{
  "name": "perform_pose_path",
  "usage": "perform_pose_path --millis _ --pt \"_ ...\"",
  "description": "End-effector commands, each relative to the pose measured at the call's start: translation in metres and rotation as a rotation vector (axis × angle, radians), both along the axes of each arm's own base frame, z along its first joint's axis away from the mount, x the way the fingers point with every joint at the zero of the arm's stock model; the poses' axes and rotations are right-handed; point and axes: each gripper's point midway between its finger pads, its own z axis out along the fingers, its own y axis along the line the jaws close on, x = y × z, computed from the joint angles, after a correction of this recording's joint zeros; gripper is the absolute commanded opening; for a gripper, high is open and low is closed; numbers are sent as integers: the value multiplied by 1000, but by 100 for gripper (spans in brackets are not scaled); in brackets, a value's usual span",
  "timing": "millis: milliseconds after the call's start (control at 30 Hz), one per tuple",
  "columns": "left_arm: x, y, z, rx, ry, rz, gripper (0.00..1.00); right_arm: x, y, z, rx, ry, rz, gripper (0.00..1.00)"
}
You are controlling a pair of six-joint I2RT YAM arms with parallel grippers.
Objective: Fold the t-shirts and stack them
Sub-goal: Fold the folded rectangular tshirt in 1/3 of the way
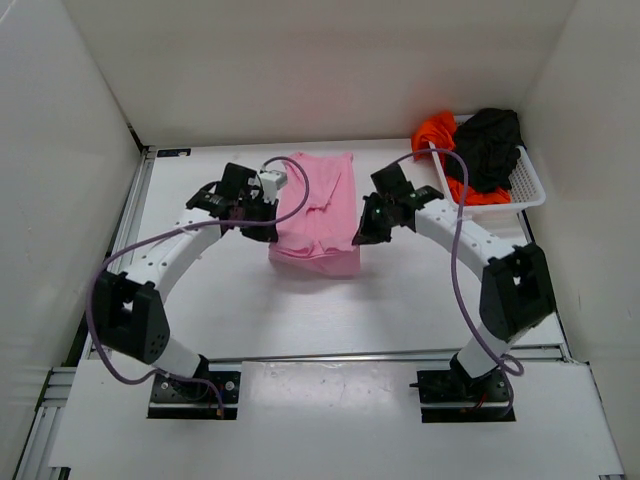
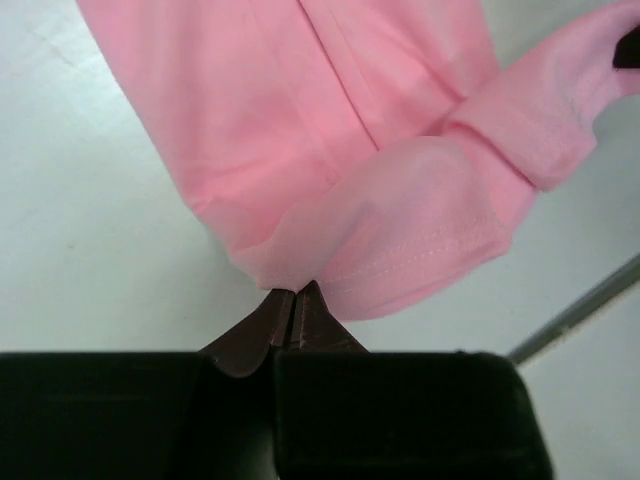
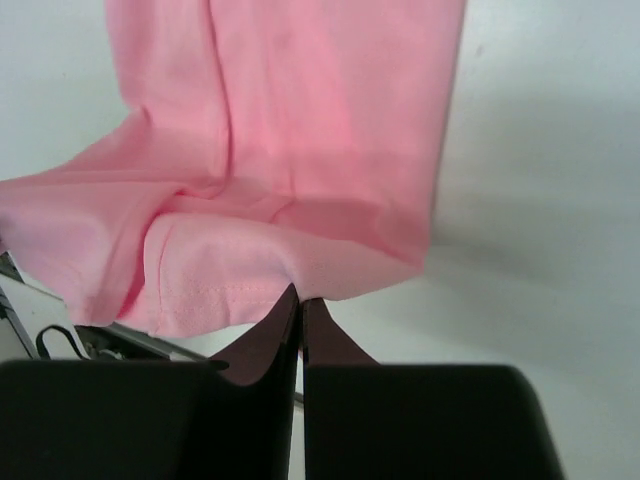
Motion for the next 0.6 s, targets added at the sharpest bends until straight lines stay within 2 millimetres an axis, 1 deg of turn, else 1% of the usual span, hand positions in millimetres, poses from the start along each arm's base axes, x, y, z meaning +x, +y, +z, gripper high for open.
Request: perform_pose_path --millis 0,33,67,100,133,167,200,233,267,300,333,367,400,433,467,500,533,567 --pt "24 9 -4 54 2 45 10 28 6 21 41 -36 95 0" --pt "34 9 1 49 -9 55 10 34 6 13 32 -14 101 0" --pt "39 9 -1 59 -8 61 10 42 3 12 21 -24 111 0" --pt "42 8 -9 67 12 60 10 53 8 21 26 -52 122 0" --pt "49 8 -7 74 0 68 10 60 7 10 9 -28 122 0" --pt "52 7 -9 76 4 68 10 64 4 7 0 -8 111 0" --pt "52 7 -12 81 17 68 10 66 7 7 12 -5 118 0" --pt "57 7 -17 93 24 72 10 72 5 1 14 10 109 0" --pt "61 10 -20 95 30 83 10 78 3 2 16 5 98 0" --pt "61 10 -24 101 46 82 10 78 3 -2 13 14 98 0" --pt "70 12 -29 104 55 94 10 83 1 -5 18 21 92 0" --pt "71 10 -31 102 70 89 10 86 3 -3 20 16 92 0" --pt "77 10 -32 86 78 92 10 90 1 -4 28 18 87 0" --pt "81 16 -44 86 119 104 10 92 3 -11 23 31 87 0" --pt "90 16 -39 72 120 109 10 99 3 -9 36 27 84 0" --pt "96 16 -41 54 128 110 10 100 6 -10 49 35 92 0" --pt "96 10 -42 4 158 89 10 99 7 -22 46 63 96 0" --pt "103 8 -44 -27 171 82 10 104 5 -22 57 69 80 0"
